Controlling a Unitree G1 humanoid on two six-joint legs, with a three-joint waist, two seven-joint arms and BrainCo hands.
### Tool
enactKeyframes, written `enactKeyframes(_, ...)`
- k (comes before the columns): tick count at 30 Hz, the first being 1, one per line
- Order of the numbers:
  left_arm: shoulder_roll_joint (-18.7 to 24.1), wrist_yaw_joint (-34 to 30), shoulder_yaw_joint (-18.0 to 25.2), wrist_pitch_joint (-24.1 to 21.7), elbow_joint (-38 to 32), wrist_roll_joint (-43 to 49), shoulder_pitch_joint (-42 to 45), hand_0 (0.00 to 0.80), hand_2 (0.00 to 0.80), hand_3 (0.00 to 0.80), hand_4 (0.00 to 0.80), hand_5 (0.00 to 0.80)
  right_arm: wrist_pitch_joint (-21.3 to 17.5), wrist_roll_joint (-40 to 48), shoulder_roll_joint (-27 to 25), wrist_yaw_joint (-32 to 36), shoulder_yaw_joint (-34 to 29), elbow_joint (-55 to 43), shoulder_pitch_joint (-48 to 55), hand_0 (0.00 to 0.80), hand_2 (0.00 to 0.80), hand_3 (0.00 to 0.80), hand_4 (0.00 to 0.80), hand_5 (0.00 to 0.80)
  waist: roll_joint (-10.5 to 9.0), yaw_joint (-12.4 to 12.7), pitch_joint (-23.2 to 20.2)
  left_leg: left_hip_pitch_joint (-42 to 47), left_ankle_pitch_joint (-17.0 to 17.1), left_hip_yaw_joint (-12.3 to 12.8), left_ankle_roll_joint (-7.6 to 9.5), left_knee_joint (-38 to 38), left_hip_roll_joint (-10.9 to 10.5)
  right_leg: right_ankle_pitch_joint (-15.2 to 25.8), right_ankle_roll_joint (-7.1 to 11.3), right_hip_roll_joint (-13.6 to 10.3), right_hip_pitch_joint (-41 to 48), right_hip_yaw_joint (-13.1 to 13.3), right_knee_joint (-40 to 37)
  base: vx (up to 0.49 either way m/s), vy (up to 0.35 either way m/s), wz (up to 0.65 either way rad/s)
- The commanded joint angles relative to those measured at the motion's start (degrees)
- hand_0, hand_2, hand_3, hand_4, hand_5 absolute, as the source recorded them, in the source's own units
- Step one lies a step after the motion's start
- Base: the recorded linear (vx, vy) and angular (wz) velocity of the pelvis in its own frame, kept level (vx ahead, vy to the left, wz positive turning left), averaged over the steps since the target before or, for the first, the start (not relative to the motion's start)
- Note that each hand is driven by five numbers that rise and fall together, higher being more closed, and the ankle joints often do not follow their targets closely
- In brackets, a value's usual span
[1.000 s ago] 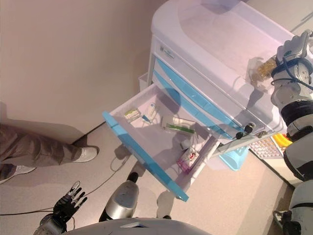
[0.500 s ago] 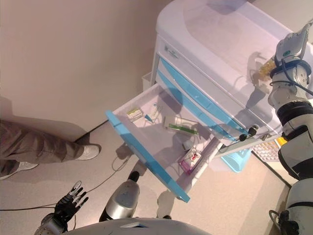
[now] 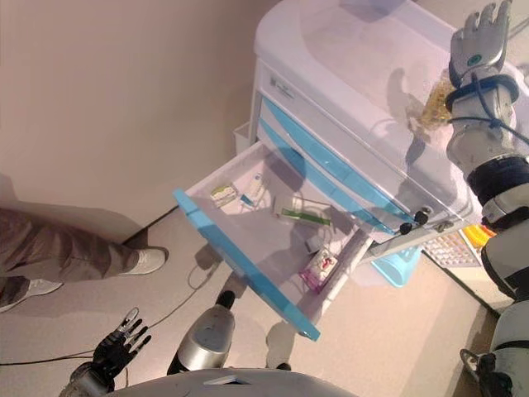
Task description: Open the drawer and pick up the medicine
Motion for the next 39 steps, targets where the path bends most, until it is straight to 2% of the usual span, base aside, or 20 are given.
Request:
enactKeyframes(1,1.5,-1.1,-2.8,-0.6,-3.8,-1.6,5.4,0.000,0.000,0.000,0.000,0.000,5.1,2.2,-5.9,-0.3,4.8,-2.3,-7.3,0.000,0.000,0.000,0.000,0.000,1.65,-0.7,-4.6,7.3,-3.6,-1.0,4.05,-6.0,1.2,4.8,2.75,-2.5,-4.7,2.2,5.7,-0.011,0.029,-0.05)
enactKeyframes(9,1.5,-1.3,-3.5,-0.4,-3.4,-2.3,5.0,0.000,0.000,0.000,0.000,0.000,5.7,8.1,-8.4,-2.0,7.8,-3.2,-14.5,0.000,0.000,0.000,0.000,0.000,1.72,-2.6,-6.0,8.3,-3.6,0.3,3.90,-6.4,1.5,4.9,2.72,-2.8,-4.9,3.0,5.6,-0.017,0.017,-0.06)
enactKeyframes(16,1.3,-1.4,-3.9,0.0,-2.7,-2.7,4.6,0.000,0.000,0.000,0.000,0.000,3.3,11.8,-10.1,-0.9,12.7,-3.7,-22.2,0.000,0.000,0.000,0.000,0.000,1.89,-4.3,-7.1,9.1,-3.5,1.4,3.66,-7.0,1.7,5.3,2.63,-3.3,-5.2,3.8,5.3,-0.023,0.019,-0.09)
enactKeyframes(20,1.0,-1.4,-4.2,0.1,-2.3,-2.8,4.2,0.000,0.000,0.000,0.000,0.000,3.0,14.5,-9.8,-2.2,13.4,-4.0,-23.9,0.000,0.000,0.000,0.000,0.000,1.92,-4.9,-7.4,9.2,-3.7,1.9,3.48,-6.9,1.9,5.4,2.51,-3.4,-5.3,4.2,5.2,-0.021,0.001,-0.11)
enactKeyframes(22,1.1,-2.1,-4.3,0.0,-1.9,-2.5,4.1,0.000,0.000,0.000,0.000,0.000,2.9,18.0,-9.8,-3.4,13.8,-4.7,-24.9,0.000,0.000,0.000,0.000,0.000,1.80,-5.2,-7.5,9.3,-3.7,2.2,3.36,-6.8,2.0,5.5,2.49,-3.4,-5.4,4.3,5.1,-0.031,-0.011,-0.05)
enactKeyframes(26,1.0,-3.7,-4.5,-0.3,-1.5,-1.0,3.6,0.000,0.000,0.000,0.000,0.000,1.2,31.2,-10.3,-7.1,14.1,-6.6,-27.5,0.000,0.000,0.000,0.000,0.000,1.77,-6.1,-7.9,9.6,-3.9,3.0,3.18,-6.9,2.2,5.6,2.49,-3.6,-5.8,4.5,5.1,-0.009,-0.004,-0.03)
enactKeyframes(30,0.7,-5.3,-4.9,-1.2,-1.0,-0.8,2.8,0.000,0.000,0.000,0.000,0.000,-4.8,45.2,-11.5,-11.6,9.7,-13.2,-28.3,0.000,0.000,0.000,0.000,0.000,2.18,-8.1,-8.4,10.0,-4.2,4.2,3.05,-6.9,2.5,5.6,2.32,-3.7,-6.5,5.4,5.6,-0.026,0.003,-0.14)
enactKeyframes(33,0.3,-6.6,-5.7,-2.1,-0.8,4.0,2.3,0.000,0.000,0.000,0.000,0.000,-8.9,54.3,-12.9,-11.0,3.9,-22.2,-25.5,0.000,0.000,0.000,0.000,0.000,2.88,-9.9,-8.7,10.3,-4.4,5.2,3.00,-7.0,2.6,5.6,2.19,-3.8,-7.3,6.4,5.8,-0.040,0.008,-0.20)
enactKeyframes(36,0.1,-5.6,-7.5,-3.3,-0.6,11.0,1.5,0.000,0.000,0.000,0.000,0.000,-11.9,61.3,-13.4,-7.6,-6.1,-33.0,-15.8,0.000,0.000,0.000,0.000,0.000,3.97,-11.9,-9.0,10.4,-4.6,6.0,3.04,-7.0,2.5,5.4,2.21,-3.8,-8.1,7.4,6.2,-0.061,0.003,-0.23)
enactKeyframes(39,0.3,-5.2,-9.8,-4.4,0.7,20.8,-0.1,0.000,0.000,0.000,0.000,0.000,-11.9,68.7,-12.7,-2.7,-15.7,-45.3,-4.1,0.000,0.000,0.000,0.000,0.000,5.20,-14.2,-9.2,10.5,-4.7,7.4,3.09,-7.0,2.6,5.3,2.15,-3.9,-8.9,8.7,6.5,-0.061,0.009,-0.17)
